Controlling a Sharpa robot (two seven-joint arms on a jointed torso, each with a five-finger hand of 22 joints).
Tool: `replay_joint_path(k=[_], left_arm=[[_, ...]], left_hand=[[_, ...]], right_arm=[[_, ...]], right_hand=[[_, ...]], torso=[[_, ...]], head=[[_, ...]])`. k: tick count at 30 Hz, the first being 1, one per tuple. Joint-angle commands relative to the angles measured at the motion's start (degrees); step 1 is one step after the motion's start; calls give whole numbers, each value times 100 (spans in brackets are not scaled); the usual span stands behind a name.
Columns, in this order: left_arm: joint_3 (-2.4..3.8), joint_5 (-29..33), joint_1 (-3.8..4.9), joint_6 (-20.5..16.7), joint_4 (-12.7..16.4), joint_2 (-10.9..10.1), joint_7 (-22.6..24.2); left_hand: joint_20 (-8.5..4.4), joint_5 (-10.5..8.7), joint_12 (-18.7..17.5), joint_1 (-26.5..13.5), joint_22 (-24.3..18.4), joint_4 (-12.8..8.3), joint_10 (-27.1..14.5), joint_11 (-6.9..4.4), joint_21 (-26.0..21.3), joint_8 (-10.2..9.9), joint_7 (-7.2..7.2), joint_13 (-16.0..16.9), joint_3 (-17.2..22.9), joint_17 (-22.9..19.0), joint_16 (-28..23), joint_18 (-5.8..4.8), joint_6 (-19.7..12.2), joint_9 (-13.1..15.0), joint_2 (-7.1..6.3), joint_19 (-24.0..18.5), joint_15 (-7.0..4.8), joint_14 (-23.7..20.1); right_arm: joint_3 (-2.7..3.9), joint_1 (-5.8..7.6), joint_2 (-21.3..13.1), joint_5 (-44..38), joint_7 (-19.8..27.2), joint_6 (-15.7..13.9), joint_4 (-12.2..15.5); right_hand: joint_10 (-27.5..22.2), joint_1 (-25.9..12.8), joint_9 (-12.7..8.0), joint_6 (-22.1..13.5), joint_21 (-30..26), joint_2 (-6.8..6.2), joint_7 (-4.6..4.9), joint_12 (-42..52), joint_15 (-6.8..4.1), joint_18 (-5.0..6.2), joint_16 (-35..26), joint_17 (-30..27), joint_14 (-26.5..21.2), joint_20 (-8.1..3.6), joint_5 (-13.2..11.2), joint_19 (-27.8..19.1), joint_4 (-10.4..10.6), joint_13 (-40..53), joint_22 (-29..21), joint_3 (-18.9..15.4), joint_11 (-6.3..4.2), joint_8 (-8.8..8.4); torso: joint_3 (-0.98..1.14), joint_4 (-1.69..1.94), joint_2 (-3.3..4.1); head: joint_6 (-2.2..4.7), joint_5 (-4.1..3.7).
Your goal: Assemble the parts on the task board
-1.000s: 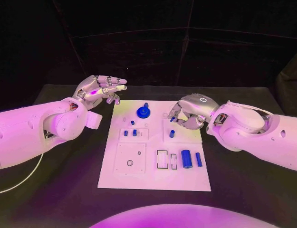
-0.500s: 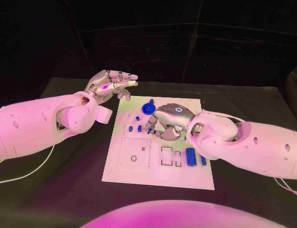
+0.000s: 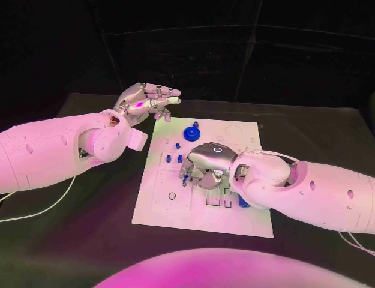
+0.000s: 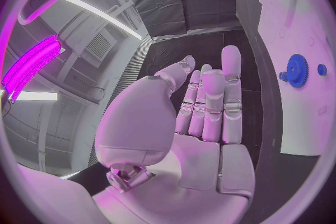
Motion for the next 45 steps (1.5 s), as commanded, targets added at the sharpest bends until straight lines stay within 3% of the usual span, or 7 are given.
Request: replay_joint_path(k=[1,24,30,45], left_arm=[[5,29,12,63,-7,11,39],[4,29,11,97,-32,32,-1],[4,30,11,113,-25,33,-17],[4,30,11,125,-29,32,-30]], left_hand=[[24,-12,26,-58,-5,-4,-27,7,-30,-13,-3,-9,-30,-5,-27,68,-26,-8,-3,-16,27,-22],[33,-12,34,-73,-22,9,-66,20,-54,-23,12,-14,-75,-25,-31,68,-56,-10,-1,-15,37,-33],[36,-12,39,-80,-27,16,-75,24,-60,-24,17,-15,-90,-33,-33,67,-61,-10,4,-14,41,-36],[38,-12,41,-83,-30,19,-81,27,-64,-24,19,-15,-98,-32,-31,67,-64,-9,5,-13,43,-37]], right_arm=[[1,0,22,-137,-32,198,-5],[0,-43,128,-487,-243,383,-54],[-1,-52,143,-570,-310,449,-60],[-7,-76,198,-680,-322,499,-52]], right_hand=[[-33,13,6,2,24,8,37,-18,2,-105,14,-7,119,13,39,0,-8,-3,-2,27,16,-21],[-38,2,5,-3,24,7,45,-26,7,-102,21,-8,117,17,39,-12,-6,-8,-13,23,22,-27],[-38,2,4,-4,27,7,44,-27,8,-103,22,-8,116,18,40,-11,-7,-8,-8,23,22,-28],[-36,-14,5,0,31,-18,44,-32,12,-101,25,-17,112,24,39,-23,-17,-12,-12,2,24,-30]], torso=[[7,1,-4],[2,2,-3],[5,-14,3],[1,-2,-5]], head=[[-9,11],[-28,37],[-40,43],[-56,34]])
